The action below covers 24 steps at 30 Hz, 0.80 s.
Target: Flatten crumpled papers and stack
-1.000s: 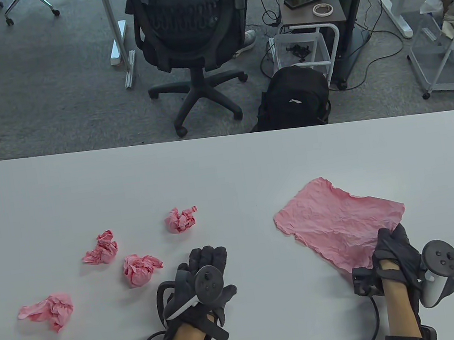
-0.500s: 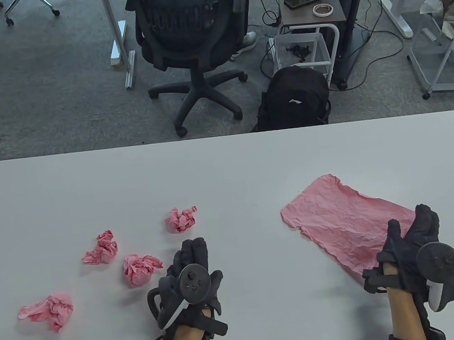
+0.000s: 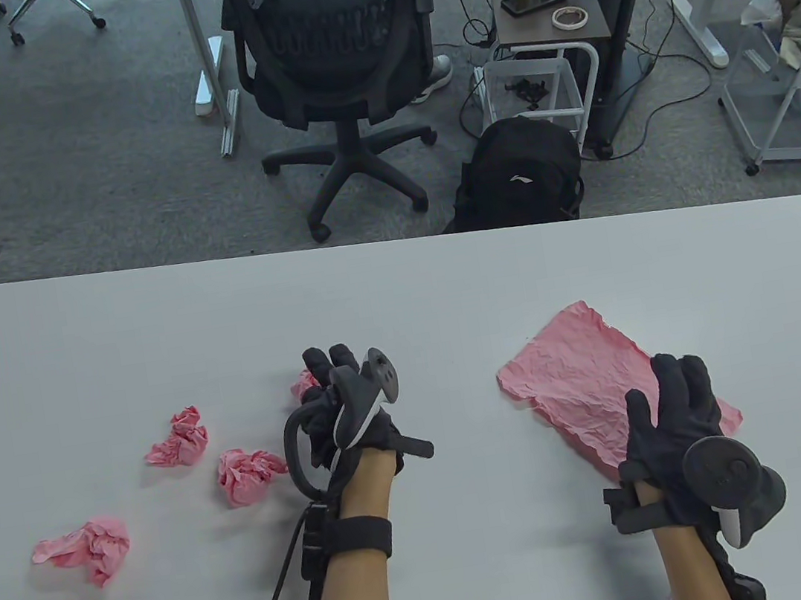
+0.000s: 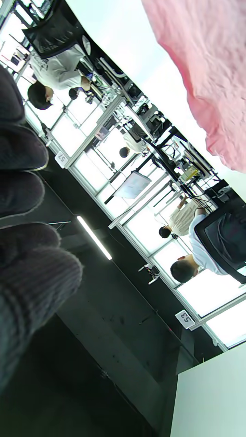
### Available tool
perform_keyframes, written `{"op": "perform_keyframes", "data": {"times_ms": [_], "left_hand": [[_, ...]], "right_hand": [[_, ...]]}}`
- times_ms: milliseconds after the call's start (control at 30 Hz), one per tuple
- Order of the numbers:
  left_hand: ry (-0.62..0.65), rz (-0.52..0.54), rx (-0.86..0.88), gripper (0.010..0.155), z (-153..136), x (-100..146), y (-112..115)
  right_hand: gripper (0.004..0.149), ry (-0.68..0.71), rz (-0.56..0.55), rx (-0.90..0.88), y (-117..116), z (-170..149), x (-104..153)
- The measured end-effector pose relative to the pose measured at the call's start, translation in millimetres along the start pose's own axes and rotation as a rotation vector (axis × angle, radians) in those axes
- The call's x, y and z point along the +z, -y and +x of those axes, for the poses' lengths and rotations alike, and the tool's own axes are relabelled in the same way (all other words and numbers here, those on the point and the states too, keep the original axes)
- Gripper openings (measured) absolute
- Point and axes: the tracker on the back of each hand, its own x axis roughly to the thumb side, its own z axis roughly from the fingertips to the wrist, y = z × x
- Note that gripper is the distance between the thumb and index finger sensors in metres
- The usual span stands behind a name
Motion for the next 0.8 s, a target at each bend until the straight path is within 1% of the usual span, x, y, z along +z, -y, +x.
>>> {"op": "perform_keyframes", "data": {"times_ms": [67, 133, 167, 200, 233, 267, 333, 433, 467, 533, 600, 667, 733, 800], "left_hand": [[-0.037, -0.053, -0.023, 0.086, 0.4, -14.7, 10.9], [-0.058, -0.108, -0.005, 0.082, -1.7, -26.8, 20.5], [-0.068, -0.1, -0.003, 0.08, -2.8, -29.4, 22.7], [-0.074, -0.034, -0.032, 0.074, -2.7, -31.0, 23.4], [-0.066, 0.01, -0.065, 0.067, -1.9, -31.0, 23.4], [-0.043, 0.026, -0.097, 0.064, -0.4, -31.3, 24.1], [-0.038, 0.014, -0.119, 0.06, 1.0, -29.9, 24.1], [-0.005, 0.041, -0.084, 0.056, -0.5, -25.1, 22.9], [0.011, 0.05, -0.079, 0.056, -1.6, -21.3, 21.3], [0.053, 0.103, -0.032, 0.056, -5.1, -10.4, 14.6], [0.11, 0.197, 0.054, 0.056, -9.1, 8.7, 6.3], [0.179, 0.256, 0.111, 0.056, -12.7, 33.6, 0.0], [0.266, 0.336, 0.124, 0.056, -19.0, 64.5, -4.2], [0.334, 0.406, 0.131, 0.056, -27.9, 88.5, -5.0]], "right_hand": [[0.057, -0.004, 0.003, -0.005, -0.6, -0.3, 0.2], [0.056, -0.003, 0.016, -0.017, -2.4, -0.7, -0.5], [0.057, -0.001, 0.023, -0.028, -3.0, -0.8, -0.7], [0.056, -0.001, 0.029, -0.043, -3.5, -0.3, -0.5], [0.056, -0.005, 0.035, -0.054, -4.0, 0.0, -0.6], [0.056, -0.01, 0.05, -0.079, -5.4, -0.3, -0.7], [0.056, -0.008, 0.08, -0.126, -9.0, -0.5, -0.5], [0.055, 0.008, 0.098, -0.112, -10.6, -0.3, 0.5], [0.055, 0.016, 0.099, -0.109, -11.1, 0.3, 0.9], [0.054, 0.025, 0.108, -0.113, -13.2, 2.2, 1.5], [0.053, 0.053, 0.127, -0.131, -16.9, 6.3, 3.4], [0.052, 0.081, 0.151, -0.144, -22.8, 11.6, 6.8], [0.052, 0.12, 0.201, -0.172, -31.4, 20.7, 12.5], [0.052, 0.169, 0.231, -0.182, -36.7, 30.7, 18.5]]}}
